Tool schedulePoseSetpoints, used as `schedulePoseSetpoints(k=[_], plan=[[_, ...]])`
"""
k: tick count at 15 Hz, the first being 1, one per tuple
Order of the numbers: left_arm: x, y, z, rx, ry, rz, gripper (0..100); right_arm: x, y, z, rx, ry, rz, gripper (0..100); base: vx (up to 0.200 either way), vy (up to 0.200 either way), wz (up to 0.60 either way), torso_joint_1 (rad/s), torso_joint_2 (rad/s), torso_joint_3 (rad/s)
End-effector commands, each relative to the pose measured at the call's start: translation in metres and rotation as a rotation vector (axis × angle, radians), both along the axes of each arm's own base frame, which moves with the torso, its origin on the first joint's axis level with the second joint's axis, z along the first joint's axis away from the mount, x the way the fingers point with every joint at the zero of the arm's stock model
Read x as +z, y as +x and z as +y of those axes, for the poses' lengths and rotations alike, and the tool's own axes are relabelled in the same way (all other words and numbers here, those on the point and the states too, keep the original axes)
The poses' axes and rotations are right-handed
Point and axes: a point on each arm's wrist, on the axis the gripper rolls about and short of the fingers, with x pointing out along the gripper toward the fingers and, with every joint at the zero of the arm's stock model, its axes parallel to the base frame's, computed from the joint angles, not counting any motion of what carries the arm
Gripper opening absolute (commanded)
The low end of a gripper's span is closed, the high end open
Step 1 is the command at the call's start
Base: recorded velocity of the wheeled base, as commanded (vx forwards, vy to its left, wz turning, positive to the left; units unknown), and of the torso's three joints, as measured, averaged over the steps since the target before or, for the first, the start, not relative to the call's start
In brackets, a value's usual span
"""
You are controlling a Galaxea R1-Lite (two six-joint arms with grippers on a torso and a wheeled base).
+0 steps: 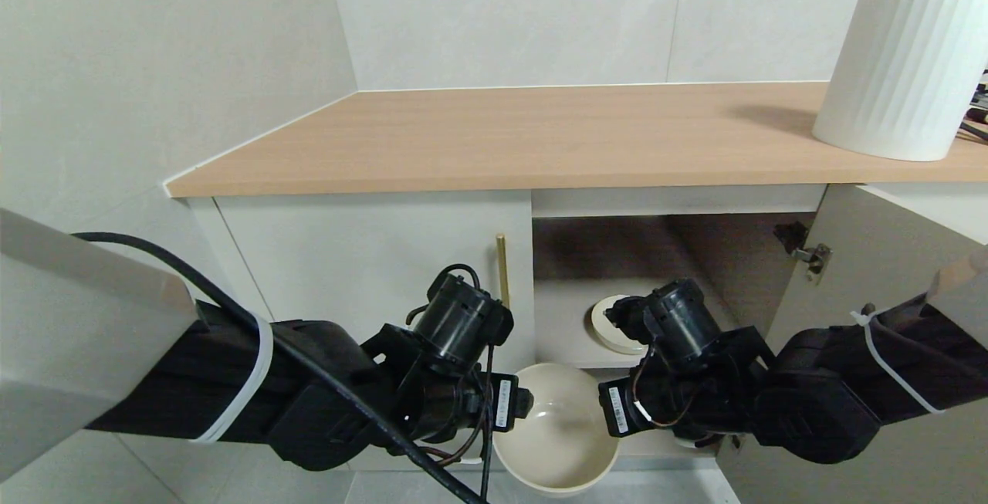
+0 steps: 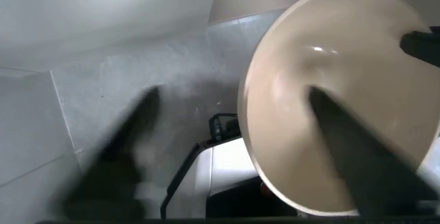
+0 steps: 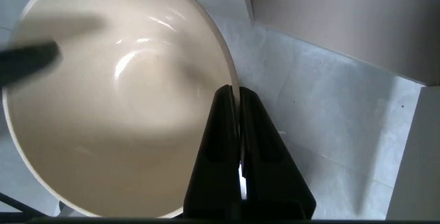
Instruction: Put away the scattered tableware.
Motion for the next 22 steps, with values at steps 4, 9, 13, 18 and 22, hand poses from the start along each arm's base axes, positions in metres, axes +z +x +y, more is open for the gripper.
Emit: schedulePoseSetpoints(k=[4,9,13,18,22], plan=[[0.001,0.0,0.0,0.001,-0.002,-0.003,100,-0.017,0.004,0.0,-0.006,-0.041,0.034,0,0.0,0.0,0.0,0.0,0.0,0.0],[0.002,0.0,0.0,0.005,0.0,-0.007,100,-0.043,0.041,-0.016,-0.174,-0.097,0.006,0,0.0,0.0,0.0,0.0,0.0,0.0],[0.005,-0.001,0.001,0.005,-0.006,-0.014,100,-0.036,0.067,-0.049,-0.369,0.048,-0.074,0,0.0,0.0,0.0,0.0,0.0,0.0],[0.005,-0.001,0.001,0.005,-0.007,-0.015,100,-0.03,0.089,-0.063,-0.472,0.191,-0.195,0,0.0,0.0,0.0,0.0,0.0,0.0],[0.005,-0.001,0.001,0.004,-0.005,-0.014,100,-0.036,0.112,-0.075,-0.568,0.185,-0.239,0,0.0,0.0,0.0,0.0,0.0,0.0]])
